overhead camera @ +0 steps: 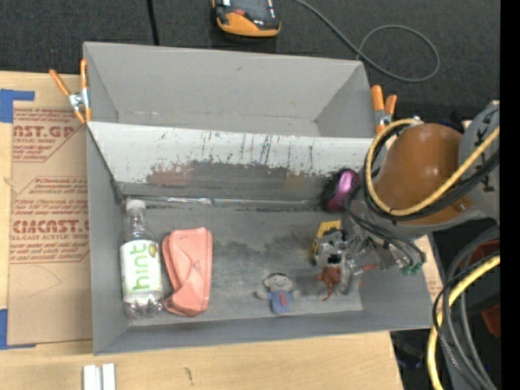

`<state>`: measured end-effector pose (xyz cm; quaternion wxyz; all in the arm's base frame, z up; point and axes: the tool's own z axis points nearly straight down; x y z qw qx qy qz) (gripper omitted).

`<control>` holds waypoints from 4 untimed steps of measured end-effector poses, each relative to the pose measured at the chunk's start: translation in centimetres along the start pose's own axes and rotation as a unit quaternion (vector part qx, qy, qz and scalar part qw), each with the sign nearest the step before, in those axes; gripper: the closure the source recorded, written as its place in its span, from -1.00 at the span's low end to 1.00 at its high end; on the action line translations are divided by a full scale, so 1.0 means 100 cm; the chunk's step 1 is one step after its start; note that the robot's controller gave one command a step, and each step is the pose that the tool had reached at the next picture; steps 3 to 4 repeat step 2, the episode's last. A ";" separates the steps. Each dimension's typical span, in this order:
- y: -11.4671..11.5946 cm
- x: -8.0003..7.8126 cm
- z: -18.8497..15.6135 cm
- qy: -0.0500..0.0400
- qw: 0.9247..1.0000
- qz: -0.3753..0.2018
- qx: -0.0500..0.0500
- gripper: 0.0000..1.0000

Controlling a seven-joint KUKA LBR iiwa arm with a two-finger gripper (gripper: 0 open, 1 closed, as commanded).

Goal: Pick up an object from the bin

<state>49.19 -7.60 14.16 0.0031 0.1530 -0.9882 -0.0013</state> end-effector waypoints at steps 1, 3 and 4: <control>-0.010 0.000 -0.060 -0.001 1.000 -0.001 0.001 1.00; -0.013 0.001 -0.075 -0.003 1.000 -0.002 0.002 1.00; -0.013 0.001 -0.075 -0.003 1.000 -0.002 0.002 1.00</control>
Offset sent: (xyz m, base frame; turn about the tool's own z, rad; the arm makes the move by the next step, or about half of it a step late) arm -0.0097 -0.0440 -0.0716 -0.1311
